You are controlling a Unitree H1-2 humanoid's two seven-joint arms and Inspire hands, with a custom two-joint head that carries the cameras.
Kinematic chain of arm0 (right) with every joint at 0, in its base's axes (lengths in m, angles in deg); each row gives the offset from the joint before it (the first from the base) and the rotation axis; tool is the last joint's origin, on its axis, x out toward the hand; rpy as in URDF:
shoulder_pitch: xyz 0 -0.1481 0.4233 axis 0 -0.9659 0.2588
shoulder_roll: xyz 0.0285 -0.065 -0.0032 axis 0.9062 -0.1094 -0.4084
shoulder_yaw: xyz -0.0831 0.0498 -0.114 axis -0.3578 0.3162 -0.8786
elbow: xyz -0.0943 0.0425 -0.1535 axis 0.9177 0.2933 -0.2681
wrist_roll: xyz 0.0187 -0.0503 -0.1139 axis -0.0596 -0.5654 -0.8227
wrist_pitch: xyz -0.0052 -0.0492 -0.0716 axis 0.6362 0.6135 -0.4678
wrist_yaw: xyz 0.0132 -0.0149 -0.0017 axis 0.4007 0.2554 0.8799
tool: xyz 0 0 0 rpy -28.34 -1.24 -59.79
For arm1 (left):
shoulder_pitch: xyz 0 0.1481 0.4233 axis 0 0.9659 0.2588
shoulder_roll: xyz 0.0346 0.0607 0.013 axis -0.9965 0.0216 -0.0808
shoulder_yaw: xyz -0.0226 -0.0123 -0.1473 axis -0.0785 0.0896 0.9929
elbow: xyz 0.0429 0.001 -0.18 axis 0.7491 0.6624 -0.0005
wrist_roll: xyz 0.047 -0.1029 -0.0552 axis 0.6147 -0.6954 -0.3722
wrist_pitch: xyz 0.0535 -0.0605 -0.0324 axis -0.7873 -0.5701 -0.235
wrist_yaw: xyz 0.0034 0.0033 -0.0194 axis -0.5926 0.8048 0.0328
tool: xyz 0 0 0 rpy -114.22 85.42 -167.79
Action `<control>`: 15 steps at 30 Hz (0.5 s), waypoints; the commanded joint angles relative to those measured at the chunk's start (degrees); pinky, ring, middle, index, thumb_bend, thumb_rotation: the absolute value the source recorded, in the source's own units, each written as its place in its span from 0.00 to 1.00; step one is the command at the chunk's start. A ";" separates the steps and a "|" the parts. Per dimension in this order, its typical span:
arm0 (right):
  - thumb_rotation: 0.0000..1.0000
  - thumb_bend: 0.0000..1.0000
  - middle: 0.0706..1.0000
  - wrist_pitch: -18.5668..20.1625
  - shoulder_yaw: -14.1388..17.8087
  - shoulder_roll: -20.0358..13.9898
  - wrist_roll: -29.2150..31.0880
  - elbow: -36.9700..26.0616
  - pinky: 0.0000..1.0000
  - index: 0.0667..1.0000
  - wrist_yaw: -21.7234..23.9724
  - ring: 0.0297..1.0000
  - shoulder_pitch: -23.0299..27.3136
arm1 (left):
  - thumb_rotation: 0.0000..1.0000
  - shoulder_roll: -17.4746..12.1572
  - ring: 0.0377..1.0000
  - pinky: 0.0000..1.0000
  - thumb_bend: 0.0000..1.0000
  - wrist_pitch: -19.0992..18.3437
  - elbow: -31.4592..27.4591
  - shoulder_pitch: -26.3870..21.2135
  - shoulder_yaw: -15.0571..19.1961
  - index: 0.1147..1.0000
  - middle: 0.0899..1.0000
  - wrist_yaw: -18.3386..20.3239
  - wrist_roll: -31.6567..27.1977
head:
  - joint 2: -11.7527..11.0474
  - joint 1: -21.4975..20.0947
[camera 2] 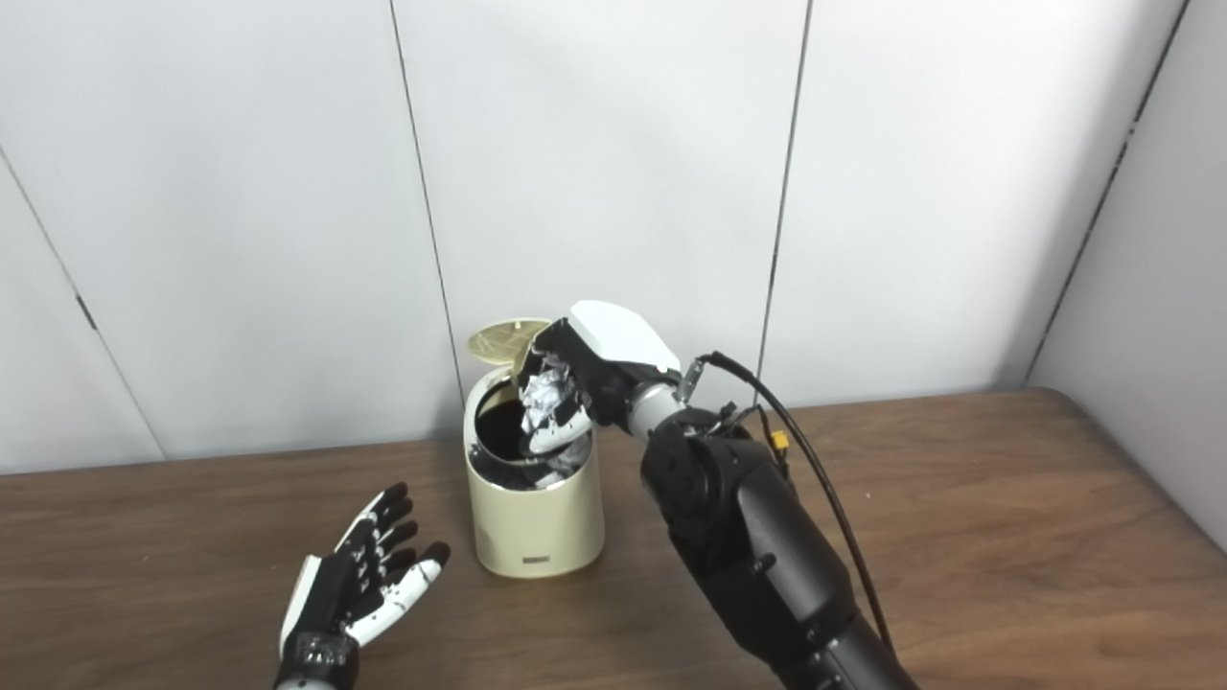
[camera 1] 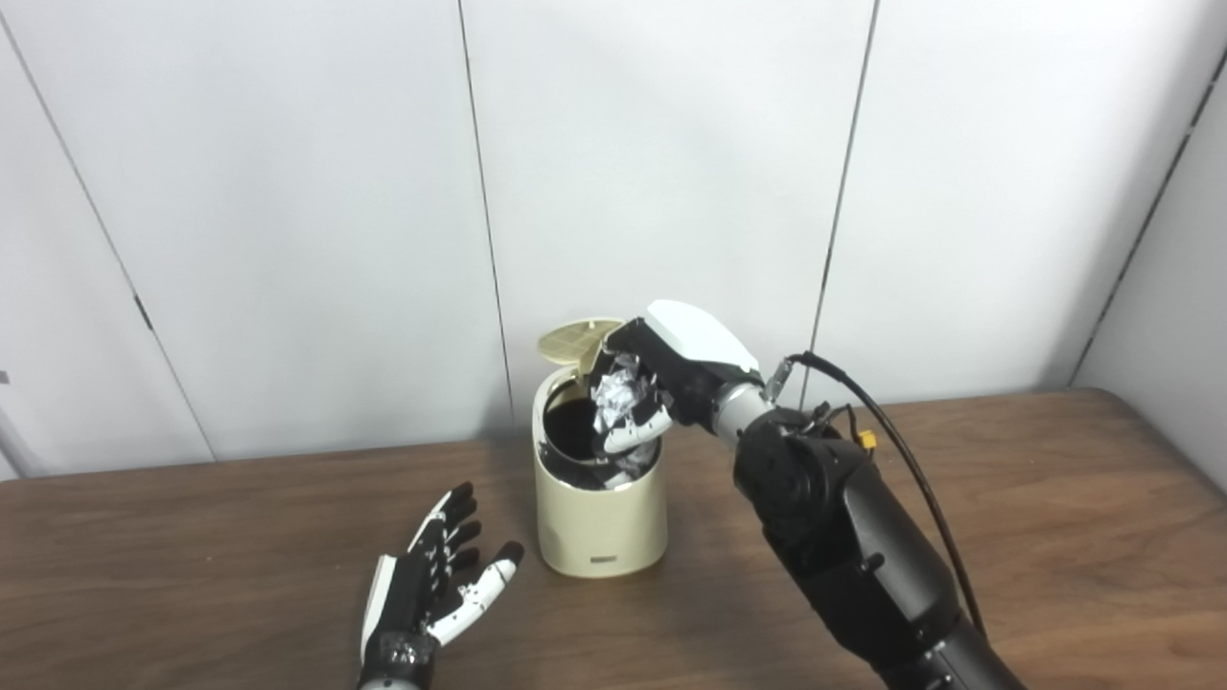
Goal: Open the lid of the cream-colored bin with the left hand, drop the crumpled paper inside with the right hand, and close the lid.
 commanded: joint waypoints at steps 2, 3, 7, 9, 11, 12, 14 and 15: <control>0.00 0.52 0.47 -0.90 0.36 0.32 0.29 -0.77 0.36 0.44 -2.07 0.40 2.41 | 0.23 0.52 0.89 0.85 0.58 1.62 -1.15 -2.30 -0.08 0.95 0.92 -0.26 0.05 | 0.05 -0.08; 0.00 0.52 0.47 -0.97 0.29 0.32 0.34 -0.69 0.36 0.44 -2.13 0.40 2.39 | 0.23 0.53 0.89 0.85 0.58 1.66 -1.08 -2.33 -0.06 0.95 0.92 -0.23 0.01 | 0.05 -0.08; 0.10 0.52 0.61 0.22 -1.64 -0.84 -1.17 -1.02 0.40 0.46 1.21 0.48 2.94 | 0.23 0.55 0.89 0.85 0.59 2.06 -0.85 -2.36 0.02 0.96 0.92 -0.02 -0.30 | 0.05 -0.08; 0.11 0.60 0.68 0.42 -2.45 -1.29 -1.96 -1.10 0.40 0.49 2.04 0.52 3.18 | 0.23 0.52 0.89 0.85 0.58 2.21 -0.77 -2.38 0.07 0.96 0.92 0.08 -0.43 | 0.10 -0.01; 0.07 0.85 0.75 0.39 -2.92 -1.57 -2.32 -1.22 0.46 0.60 2.47 0.62 3.26 | 0.23 0.50 0.89 0.85 0.59 2.07 -0.73 -2.40 0.05 0.96 0.92 0.08 -0.33 | 0.11 -0.02; 0.07 0.88 0.76 0.40 -3.00 -1.65 -2.37 -1.29 0.50 0.62 2.69 0.67 3.27 | 0.23 0.46 0.89 0.85 0.59 2.04 -0.68 -2.42 0.02 0.96 0.92 0.07 -0.23 | 0.11 -0.02; 0.07 0.90 0.77 0.41 -3.31 -1.90 -2.73 -1.47 0.53 0.64 3.46 0.70 3.37 | 0.24 0.33 0.89 0.85 0.59 2.19 -0.58 -2.47 -0.09 0.95 0.92 -0.04 0.14 | 0.18 0.07; 0.07 0.90 0.78 0.28 -3.46 -2.04 -2.94 -1.56 0.54 0.64 3.80 0.70 3.41 | 0.25 0.29 0.89 0.85 0.60 2.32 -0.53 -2.49 -0.09 0.95 0.92 -0.08 0.23 | 0.18 0.07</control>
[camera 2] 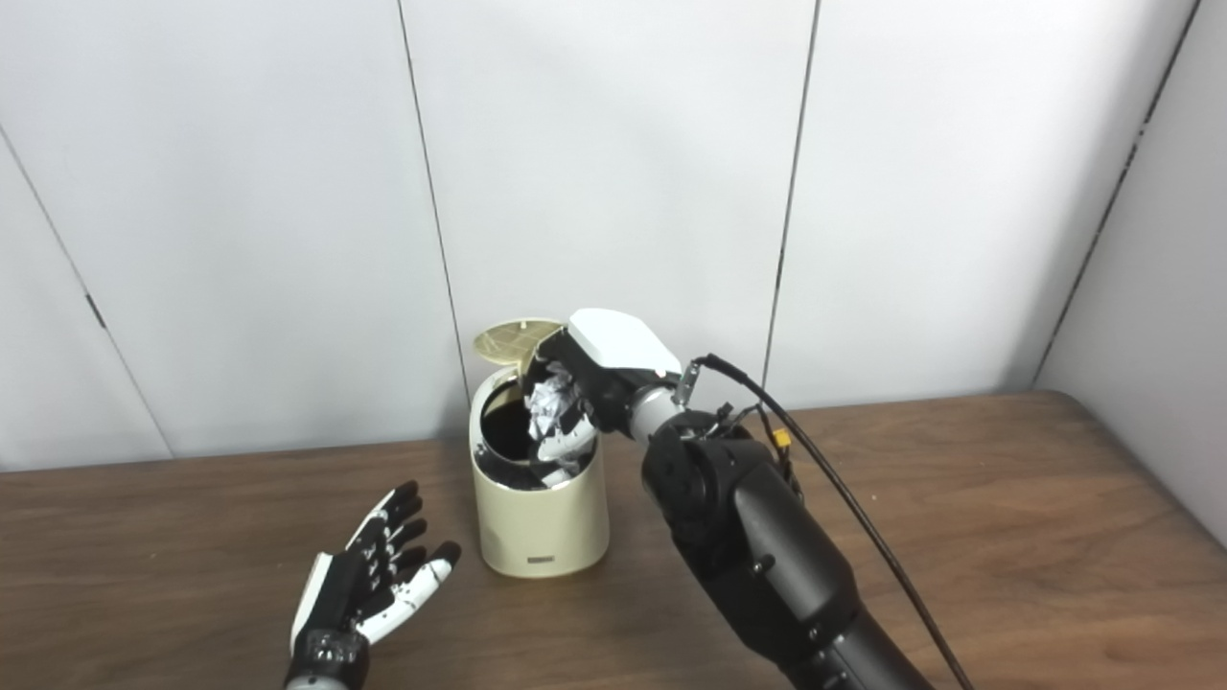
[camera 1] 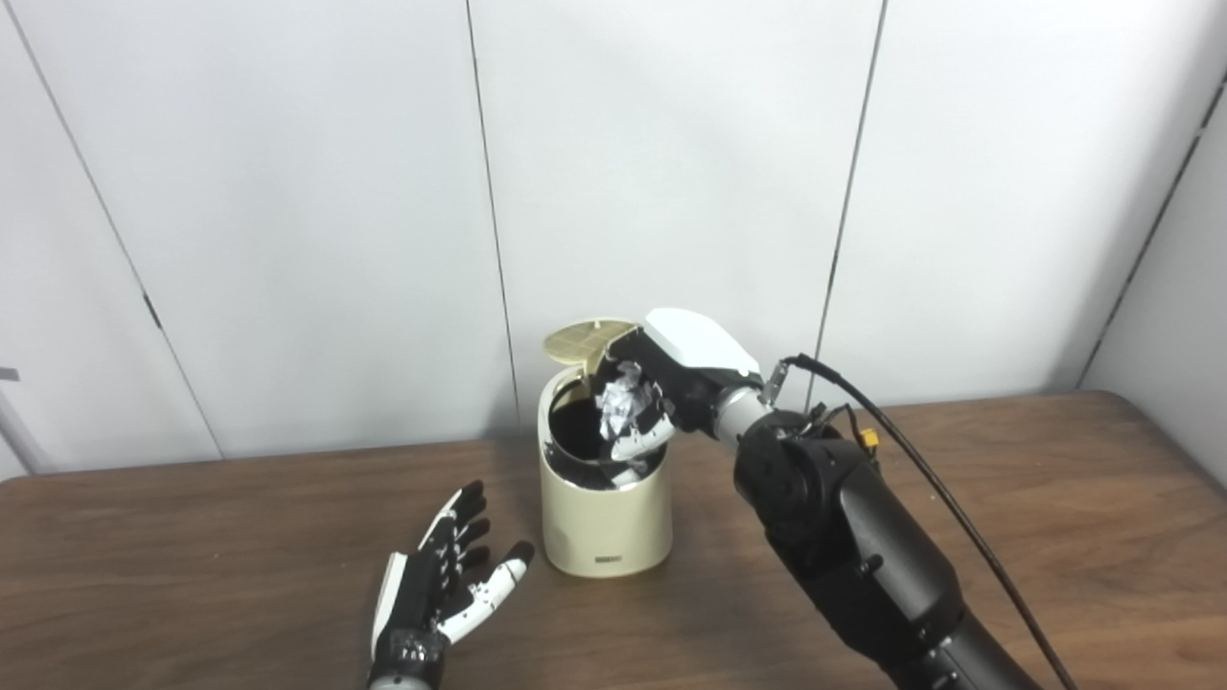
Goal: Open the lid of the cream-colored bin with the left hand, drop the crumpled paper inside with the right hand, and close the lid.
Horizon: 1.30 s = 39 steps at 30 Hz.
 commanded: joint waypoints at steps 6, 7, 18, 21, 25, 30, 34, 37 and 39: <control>0.09 0.89 0.79 -0.12 -0.57 -0.93 -0.97 -1.75 0.56 0.66 2.35 0.72 2.34 | 0.26 0.07 0.89 0.86 0.61 1.98 -0.93 -2.45 -0.20 0.92 0.91 -0.64 1.03 | 0.12 0.14; 0.09 0.89 0.80 -0.09 -0.59 -0.92 -1.14 -1.80 0.56 0.66 2.51 0.72 2.30 | 0.26 0.05 0.89 0.86 0.60 2.05 -0.91 -2.45 -0.23 0.92 0.91 -0.66 1.13 | 0.12 0.14; 0.10 0.89 0.80 -0.36 -0.53 -1.09 -1.17 -2.17 0.57 0.69 3.57 0.72 1.90 | 0.26 0.12 0.90 0.88 0.61 2.28 -0.77 -2.49 -0.08 0.93 0.92 -0.65 0.91 | -0.01 0.11; 0.10 0.88 0.80 -0.35 -0.80 -1.22 -1.47 -2.31 0.56 0.69 3.98 0.72 1.84 | 0.25 0.14 0.89 0.87 0.61 2.19 -1.07 -2.35 -0.03 0.93 0.92 -0.53 0.72 | 0.04 0.15; 0.11 0.88 0.82 0.12 -1.26 -1.29 -2.16 -2.56 0.56 0.75 4.97 0.74 1.87 | 0.25 0.06 0.89 0.86 0.61 2.10 -1.16 -2.33 -0.01 0.93 0.92 -0.58 0.86 | 0.08 0.10; 0.11 0.90 0.89 -0.09 -1.23 -1.11 -2.40 -2.60 0.59 0.83 5.24 0.80 1.68 | 0.26 -0.01 0.89 0.86 0.61 1.87 -1.21 -2.38 0.07 0.92 0.91 -0.54 0.77 | 0.14 0.05; 0.11 0.90 0.89 -0.04 -1.23 -1.14 -2.36 -2.67 0.59 0.82 5.35 0.81 1.54 | 0.26 -0.14 0.89 0.86 0.61 1.91 -1.17 -2.40 -0.03 0.92 0.91 -0.61 1.11 | 0.14 0.05; 0.11 0.90 0.87 -0.29 -1.25 -1.28 -2.42 -2.75 0.58 0.80 5.13 0.79 1.39 | 0.27 -0.11 0.89 0.86 0.61 2.03 -1.21 -2.33 -0.01 0.92 0.91 -0.62 1.01 | 0.14 0.05; 0.11 0.89 0.85 -0.53 -1.17 -1.34 -2.39 -2.90 0.56 0.79 4.70 0.76 1.27 | 0.27 -0.08 0.89 0.86 0.61 2.00 -1.24 -2.31 0.03 0.92 0.91 -0.53 0.81 | 0.14 0.05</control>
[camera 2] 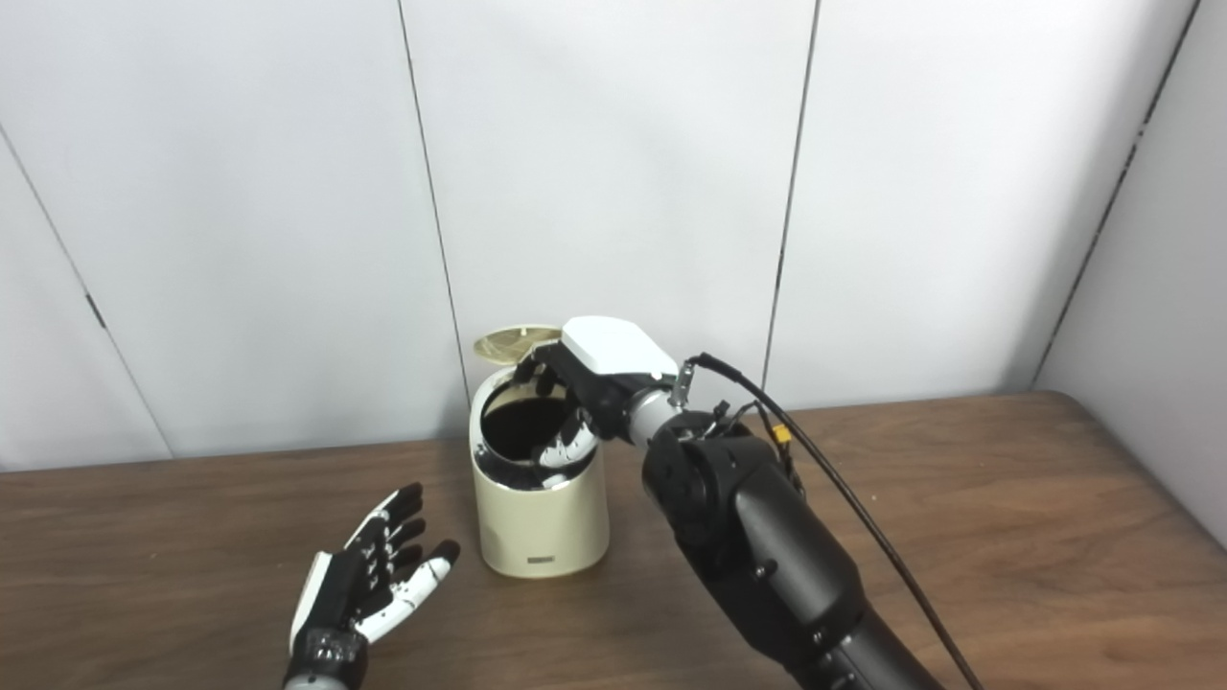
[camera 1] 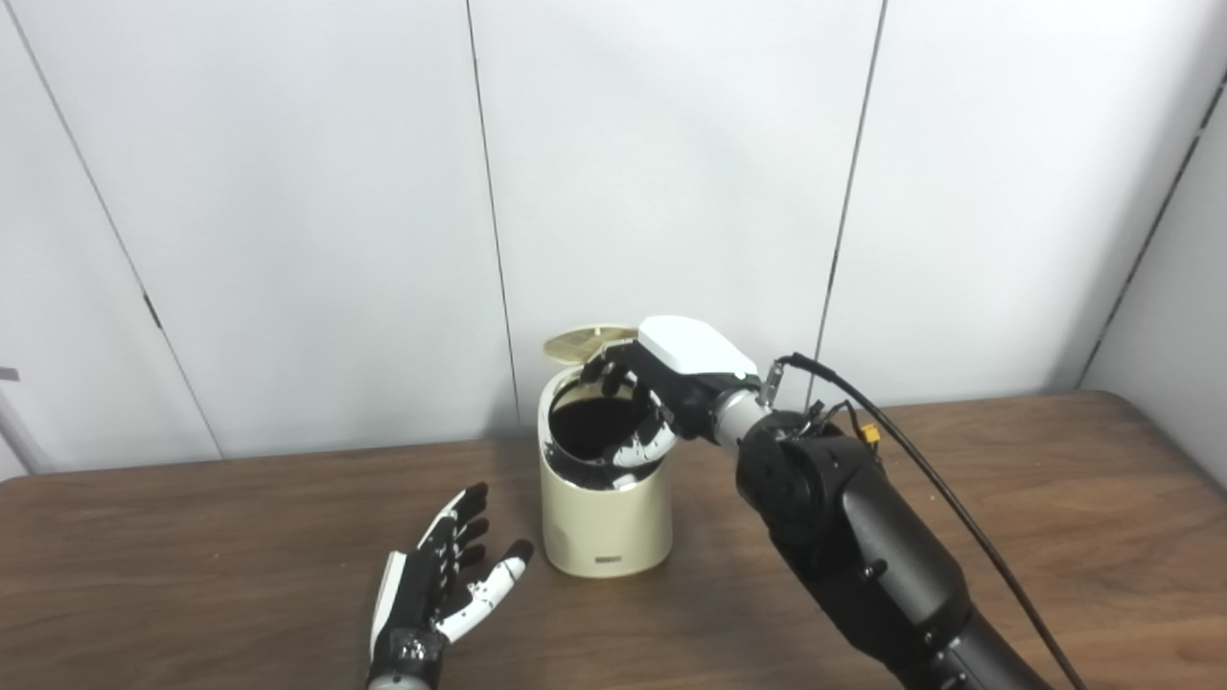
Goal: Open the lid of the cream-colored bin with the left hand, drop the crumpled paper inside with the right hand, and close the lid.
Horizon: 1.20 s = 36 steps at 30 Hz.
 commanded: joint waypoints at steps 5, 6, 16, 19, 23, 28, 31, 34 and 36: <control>0.07 0.86 0.65 -1.54 2.01 0.55 1.95 -2.92 0.40 0.67 -3.07 0.53 0.26 | 0.27 0.06 0.88 0.84 0.62 2.19 -1.21 -2.14 0.04 0.92 0.91 -0.29 0.12 | 0.13 0.14; 0.04 0.84 0.61 -2.16 2.41 0.66 2.49 -3.27 0.38 0.63 -3.90 0.49 0.10 | 0.27 0.04 0.88 0.84 0.62 2.20 -1.19 -2.15 0.03 0.92 0.91 -0.29 0.14 | 0.12 0.17; 0.00 0.52 0.40 -2.93 5.64 1.39 3.36 -8.53 0.29 0.49 -9.03 0.34 -2.38 | 0.26 -0.04 0.88 0.86 0.61 2.00 -1.19 -2.22 -0.01 0.92 0.91 -0.15 0.13 | 0.07 0.32; 0.00 0.52 0.41 -4.98 7.58 1.83 5.14 -9.59 0.28 0.48 -12.96 0.34 -4.23 | 0.26 -0.05 0.88 0.85 0.61 1.90 -1.27 -2.17 0.00 0.92 0.91 -0.05 0.03 | 0.06 0.37; 0.00 0.51 0.45 -7.95 9.61 1.98 7.30 -10.05 0.30 0.50 -17.20 0.37 -6.55 | 0.26 -0.04 0.88 0.85 0.61 1.70 -1.43 -2.07 0.01 0.92 0.91 0.01 -0.05 | 0.12 0.50; 0.00 0.52 0.44 -10.55 13.54 2.60 12.49 -10.72 0.32 0.49 -21.27 0.39 -9.99 | 0.26 -0.16 0.88 0.84 0.60 1.60 -1.78 -1.82 -0.02 0.92 0.92 0.04 0.03 | 0.32 0.68; 0.00 0.52 0.44 -11.84 15.66 2.52 14.63 -10.62 0.33 0.48 -23.62 0.40 -12.00 | 0.26 -0.21 0.88 0.84 0.61 1.54 -2.03 -1.70 0.13 0.92 0.92 0.10 -0.20 | 0.52 0.84; 0.00 0.52 0.43 -13.39 17.70 1.86 17.25 -10.89 0.32 0.49 -25.12 0.40 -14.41 | 0.25 -0.36 0.87 0.84 0.61 1.03 -2.56 -1.54 0.23 0.92 0.91 0.24 -0.27 | 0.69 1.24; 0.00 0.52 0.43 -14.19 18.98 1.94 18.98 -10.96 0.31 0.49 -25.87 0.39 -15.96 | 0.24 -0.41 0.87 0.84 0.61 1.13 -2.67 -1.45 0.39 0.92 0.91 0.35 -0.63 | 0.70 1.56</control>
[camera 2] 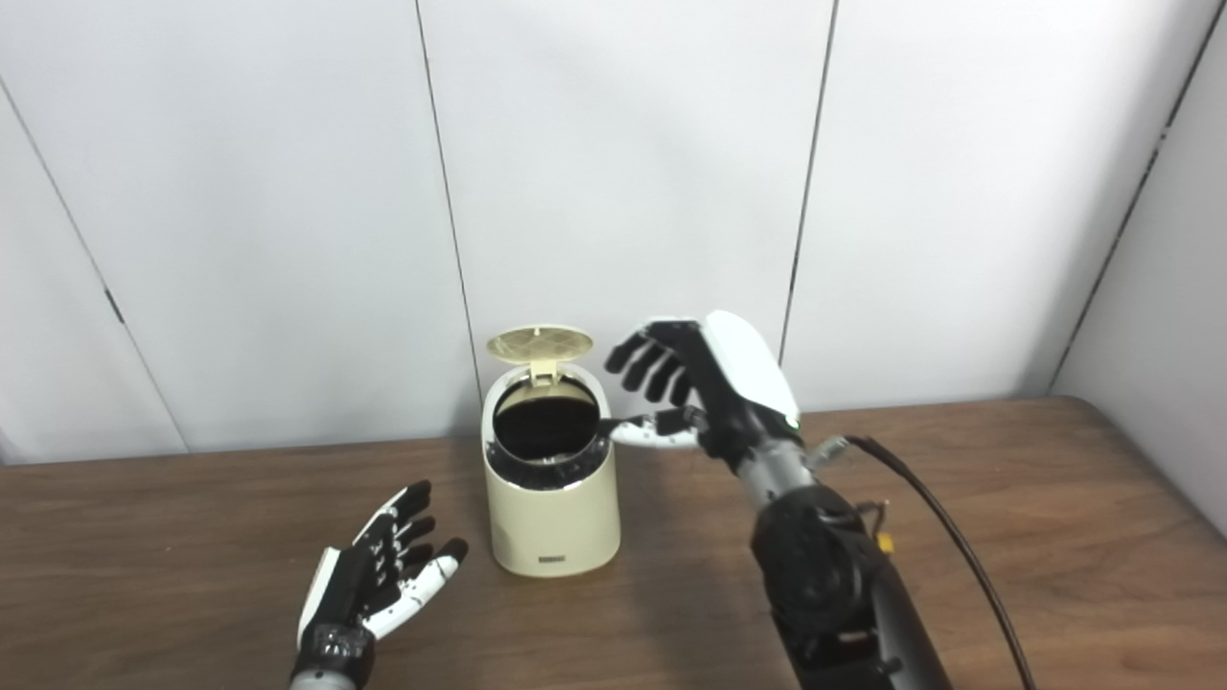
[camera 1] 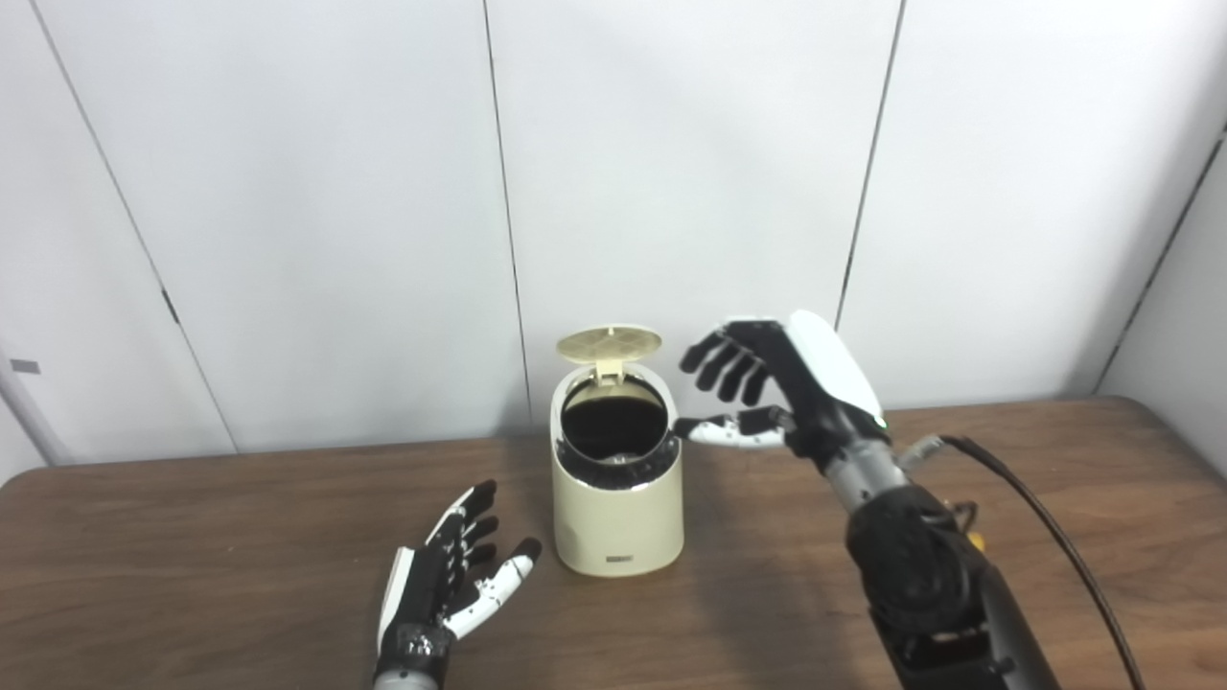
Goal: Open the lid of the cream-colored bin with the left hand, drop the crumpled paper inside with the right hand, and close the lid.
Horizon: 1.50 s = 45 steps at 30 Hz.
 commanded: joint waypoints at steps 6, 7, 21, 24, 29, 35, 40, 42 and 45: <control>0.00 0.52 0.43 -9.88 3.78 1.87 10.66 1.44 0.32 0.49 -5.56 0.39 -4.43 | 0.26 -0.18 0.86 0.81 0.62 1.31 -2.02 -1.40 0.24 0.92 0.91 -0.06 -0.13 | -0.09 1.20; 0.00 0.52 0.43 -10.97 4.20 2.43 12.03 1.98 0.32 0.49 -6.29 0.40 -5.22 | 0.26 -0.17 0.85 0.80 0.62 1.39 -1.99 -1.40 0.19 0.92 0.91 -0.12 -0.06 | -0.09 1.20; 0.00 0.52 0.45 -28.55 8.48 4.66 27.55 15.60 0.38 0.46 -8.96 0.42 -9.44 | 0.28 0.21 0.84 0.80 0.63 2.34 -2.44 -1.22 0.15 0.92 0.91 -0.23 -0.25 | -1.24 3.91; 0.00 0.52 0.45 -30.10 8.76 5.24 29.39 17.96 0.37 0.46 -9.02 0.42 -10.39 | 0.28 0.36 0.84 0.79 0.64 2.59 -2.61 -1.15 0.05 0.91 0.91 -0.31 -0.11 | -1.28 4.43; 0.00 0.52 0.45 -31.48 9.06 5.93 29.58 19.53 0.37 0.47 -10.36 0.41 -11.76 | 0.29 0.39 0.84 0.80 0.64 2.27 -3.50 -0.85 0.01 0.92 0.91 -0.20 -0.10 | -1.22 5.02; 0.00 0.52 0.44 -31.47 9.44 6.09 30.68 19.33 0.40 0.46 -10.48 0.43 -12.51 | 0.28 0.19 0.85 0.81 0.64 2.37 -4.16 -0.67 0.18 0.92 0.92 0.39 -0.93 | -1.03 4.90; 0.00 0.52 0.44 -31.35 9.34 6.00 31.09 18.73 0.39 0.46 -10.19 0.43 -12.61 | 0.27 -0.51 0.85 0.78 0.65 3.44 -4.19 -0.93 0.20 0.91 0.91 0.76 -0.97 | -1.13 4.92; 0.00 0.52 0.44 -31.37 9.15 6.02 31.06 18.54 0.39 0.46 -10.13 0.43 -12.60 | 0.25 -1.13 0.85 0.75 0.66 4.26 -4.75 -1.20 0.19 0.91 0.91 0.85 -0.66 | -1.06 5.04; 0.00 0.52 0.44 -31.01 8.97 5.97 31.05 18.25 0.39 0.46 -9.97 0.43 -12.58 | 0.23 -2.37 0.84 0.75 0.69 5.52 -5.47 -1.90 0.10 0.91 0.90 0.74 0.60 | -1.09 5.21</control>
